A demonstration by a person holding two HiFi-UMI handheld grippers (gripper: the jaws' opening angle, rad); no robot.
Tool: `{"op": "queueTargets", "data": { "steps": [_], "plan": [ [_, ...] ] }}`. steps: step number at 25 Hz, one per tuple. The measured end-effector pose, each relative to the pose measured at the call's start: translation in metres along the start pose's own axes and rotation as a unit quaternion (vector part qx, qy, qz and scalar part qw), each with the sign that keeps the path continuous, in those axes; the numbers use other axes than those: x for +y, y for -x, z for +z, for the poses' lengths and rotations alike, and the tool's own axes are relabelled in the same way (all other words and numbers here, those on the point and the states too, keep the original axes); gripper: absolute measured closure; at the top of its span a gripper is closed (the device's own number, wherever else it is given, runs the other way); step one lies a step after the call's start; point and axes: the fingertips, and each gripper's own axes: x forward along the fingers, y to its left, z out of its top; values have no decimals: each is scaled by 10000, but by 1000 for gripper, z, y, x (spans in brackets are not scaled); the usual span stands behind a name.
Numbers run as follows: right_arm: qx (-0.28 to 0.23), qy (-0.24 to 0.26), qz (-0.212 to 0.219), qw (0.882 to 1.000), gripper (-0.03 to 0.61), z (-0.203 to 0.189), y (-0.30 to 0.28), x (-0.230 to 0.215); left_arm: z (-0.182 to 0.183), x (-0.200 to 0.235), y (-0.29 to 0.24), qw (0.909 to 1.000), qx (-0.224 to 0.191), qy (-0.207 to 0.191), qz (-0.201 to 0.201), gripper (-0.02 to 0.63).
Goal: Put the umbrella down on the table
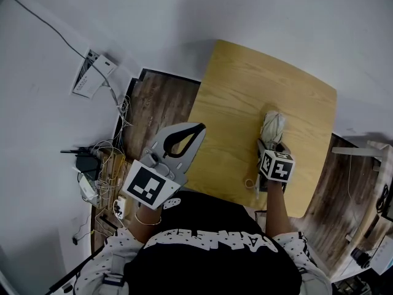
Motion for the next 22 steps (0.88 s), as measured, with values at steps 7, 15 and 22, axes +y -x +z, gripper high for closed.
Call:
{"op": "queueTargets", "data": {
  "steps": [7,15,22],
  "plan": [
    [89,8,24,10000,287,-1,-5,1,-1,4,1,10000,21,84,32,612],
    [130,88,-55,9999,278,1,-7,2,1,9,5,9999,-8,122,71,612],
    [134,134,-124,9997,268,0,-8,0,0,7,7,9999,-36,149,4,612]
  ]
}}
